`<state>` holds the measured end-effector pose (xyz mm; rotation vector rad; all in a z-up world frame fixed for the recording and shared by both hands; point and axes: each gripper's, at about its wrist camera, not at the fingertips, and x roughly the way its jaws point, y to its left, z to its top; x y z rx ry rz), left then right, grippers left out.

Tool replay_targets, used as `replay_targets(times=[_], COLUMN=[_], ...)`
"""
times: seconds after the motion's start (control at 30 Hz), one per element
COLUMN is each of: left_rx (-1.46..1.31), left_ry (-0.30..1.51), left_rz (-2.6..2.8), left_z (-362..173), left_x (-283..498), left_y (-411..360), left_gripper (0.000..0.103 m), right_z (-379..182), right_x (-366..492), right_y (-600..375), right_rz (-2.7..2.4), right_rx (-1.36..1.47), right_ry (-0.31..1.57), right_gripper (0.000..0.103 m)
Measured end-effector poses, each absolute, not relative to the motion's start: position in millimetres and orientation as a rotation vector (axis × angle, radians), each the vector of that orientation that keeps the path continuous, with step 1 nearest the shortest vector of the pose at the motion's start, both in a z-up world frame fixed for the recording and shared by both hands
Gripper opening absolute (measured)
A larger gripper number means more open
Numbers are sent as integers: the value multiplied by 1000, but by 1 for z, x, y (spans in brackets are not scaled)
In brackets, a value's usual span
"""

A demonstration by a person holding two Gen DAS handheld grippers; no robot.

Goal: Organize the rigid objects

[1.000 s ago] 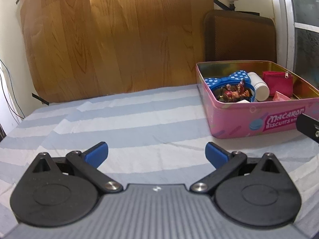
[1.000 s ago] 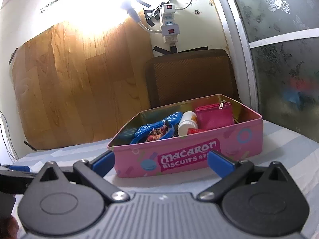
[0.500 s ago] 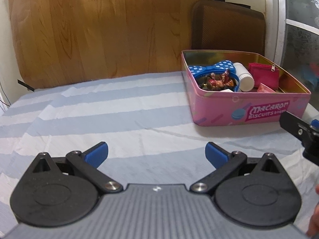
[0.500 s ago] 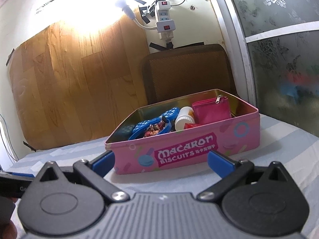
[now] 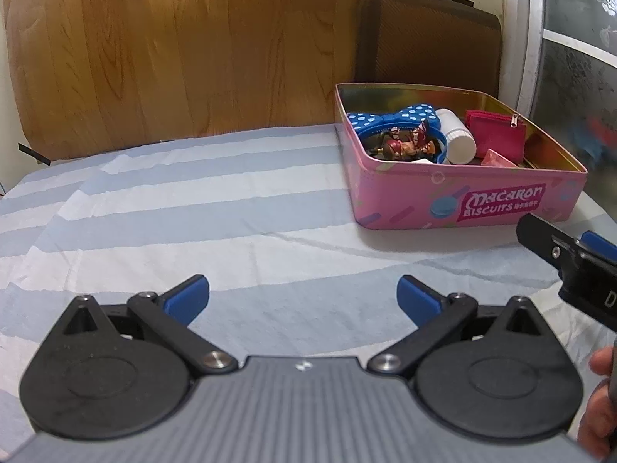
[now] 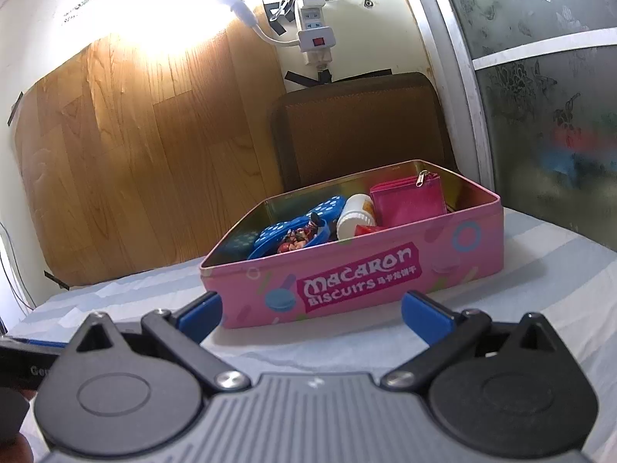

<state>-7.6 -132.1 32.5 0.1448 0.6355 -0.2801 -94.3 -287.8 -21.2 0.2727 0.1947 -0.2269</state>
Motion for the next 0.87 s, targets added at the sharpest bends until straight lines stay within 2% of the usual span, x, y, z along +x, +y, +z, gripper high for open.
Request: replay_targets(times=[0.87], left_rx=[130], left_ry=[652], left_rz=[-333], left_z=[30], left_x=[-4], left_y=[-132], left_gripper=[103], right_z=[-23], right_x=[-92], right_y=[-286], right_rz=[-229], right_rx=[276], right_ry=[207], right_gripper=[103])
